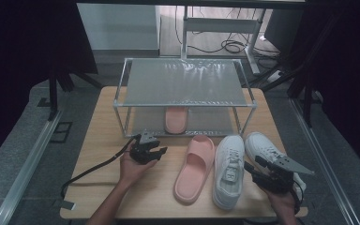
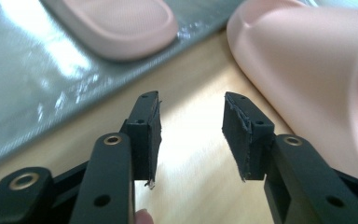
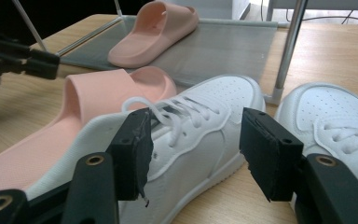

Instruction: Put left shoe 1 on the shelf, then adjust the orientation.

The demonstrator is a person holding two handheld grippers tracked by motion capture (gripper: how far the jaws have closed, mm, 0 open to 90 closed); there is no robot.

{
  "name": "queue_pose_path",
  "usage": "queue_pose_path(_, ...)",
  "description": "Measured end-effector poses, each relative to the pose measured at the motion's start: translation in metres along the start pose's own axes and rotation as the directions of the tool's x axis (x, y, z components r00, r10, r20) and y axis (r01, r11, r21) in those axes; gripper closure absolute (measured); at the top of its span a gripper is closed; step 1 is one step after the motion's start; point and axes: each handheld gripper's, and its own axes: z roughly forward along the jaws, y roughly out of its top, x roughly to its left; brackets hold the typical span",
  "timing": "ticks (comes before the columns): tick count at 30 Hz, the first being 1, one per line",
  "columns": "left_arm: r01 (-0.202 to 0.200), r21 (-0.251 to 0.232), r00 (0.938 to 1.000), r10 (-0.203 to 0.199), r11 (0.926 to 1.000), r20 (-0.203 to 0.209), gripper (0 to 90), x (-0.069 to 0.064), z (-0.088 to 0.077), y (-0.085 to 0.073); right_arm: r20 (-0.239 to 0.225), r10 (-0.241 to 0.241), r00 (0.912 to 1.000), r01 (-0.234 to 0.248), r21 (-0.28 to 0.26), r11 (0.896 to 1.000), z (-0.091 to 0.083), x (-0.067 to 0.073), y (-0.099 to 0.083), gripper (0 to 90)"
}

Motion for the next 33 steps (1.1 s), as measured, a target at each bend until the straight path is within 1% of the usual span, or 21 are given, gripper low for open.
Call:
queue_pose_path(1, 0.005, 0.007, 1.0000, -0.005, 1.0000, 0.002, 55.8, 0.000, -0.007, -0.008, -0.003, -0.003, 1.0000, 0.003, -0.001, 1.000, 0.000, 0.002, 0.001, 44.3)
queue_pose_path(2, 0.005, 0.007, 1.0000, -0.005, 1.0000, 0.002, 55.7, 0.000, -0.007, -0.008, -0.004, -0.004, 1.0000, 0.004, 0.000, 1.000, 0.000, 0.003, 0.001, 44.2)
queue_pose_path(3, 0.007, 0.010, 1.0000, -0.007, 0.9999, 0.002, 55.7, 0.000, -0.010, -0.012, -0.004, -0.004, 1.0000, 0.004, 0.000, 1.000, 0.000, 0.003, 0.001, 44.2)
queue_pose_path(4, -0.015, 0.038, 0.9998, 0.016, 0.9991, -0.013, 54.9, -0.002, -0.013, -0.016, -0.010, -0.008, 0.9999, 0.008, 0.002, 1.000, 0.001, 0.005, 0.002, 44.3)
queue_pose_path(5, -0.025, 0.042, 0.9994, 0.026, 0.9988, -0.021, 54.5, -0.003, -0.015, -0.018, -0.011, -0.012, 0.9999, 0.012, 0.002, 1.000, 0.002, 0.006, 0.002, 44.3)
queue_pose_path(7, -0.007, 0.036, 1.0000, 0.007, 0.9993, -0.002, 54.5, -0.003, -0.017, -0.023, -0.016, -0.016, 0.9998, 0.016, 0.005, 1.000, 0.003, 0.009, 0.002, 44.3)
queue_pose_path(10, -0.013, 0.046, 0.9999, 0.014, 0.9989, -0.009, 54.5, -0.004, -0.019, -0.027, -0.019, -0.022, 0.9996, 0.022, 0.009, 1.000, 0.003, 0.010, 0.002, 44.3)
queue_pose_path(12, -0.006, 0.045, 1.0000, 0.006, 0.9990, -0.004, 54.5, -0.004, -0.021, -0.030, -0.022, -0.022, 0.9995, 0.023, 0.007, 1.000, 0.003, 0.012, 0.002, 44.2)
queue_pose_path(13, -0.015, 0.053, 0.9998, 0.016, 0.9985, -0.013, 54.4, -0.005, -0.022, -0.032, -0.022, -0.024, 0.9995, 0.024, 0.006, 1.000, 0.003, 0.012, 0.002, 44.3)
queue_pose_path(14, -0.025, 0.056, 0.9994, 0.026, 0.9981, -0.021, 54.4, -0.006, -0.023, -0.033, -0.023, -0.024, 0.9994, 0.024, 0.006, 1.000, 0.003, 0.012, 0.002, 44.3)
queue_pose_path(17, -0.030, 0.055, 0.9995, 0.030, 0.9981, -0.008, 54.3, -0.008, -0.024, -0.034, -0.025, -0.026, 0.9994, 0.026, 0.010, 1.000, 0.004, 0.013, 0.002, 44.3)
queue_pose_path(27, -0.025, 0.055, 0.9997, 0.025, 0.9981, 0.000, 54.5, -0.010, -0.023, -0.035, -0.025, -0.026, 0.9994, 0.026, 0.009, 1.000, 0.004, 0.013, 0.001, 44.3)
queue_pose_path(33, -0.016, 0.043, 0.9998, 0.016, 0.9990, 0.011, 54.0, -0.011, -0.024, -0.034, -0.031, -0.032, 0.9990, 0.032, 0.007, 0.999, 0.004, 0.016, 0.002, 44.4)
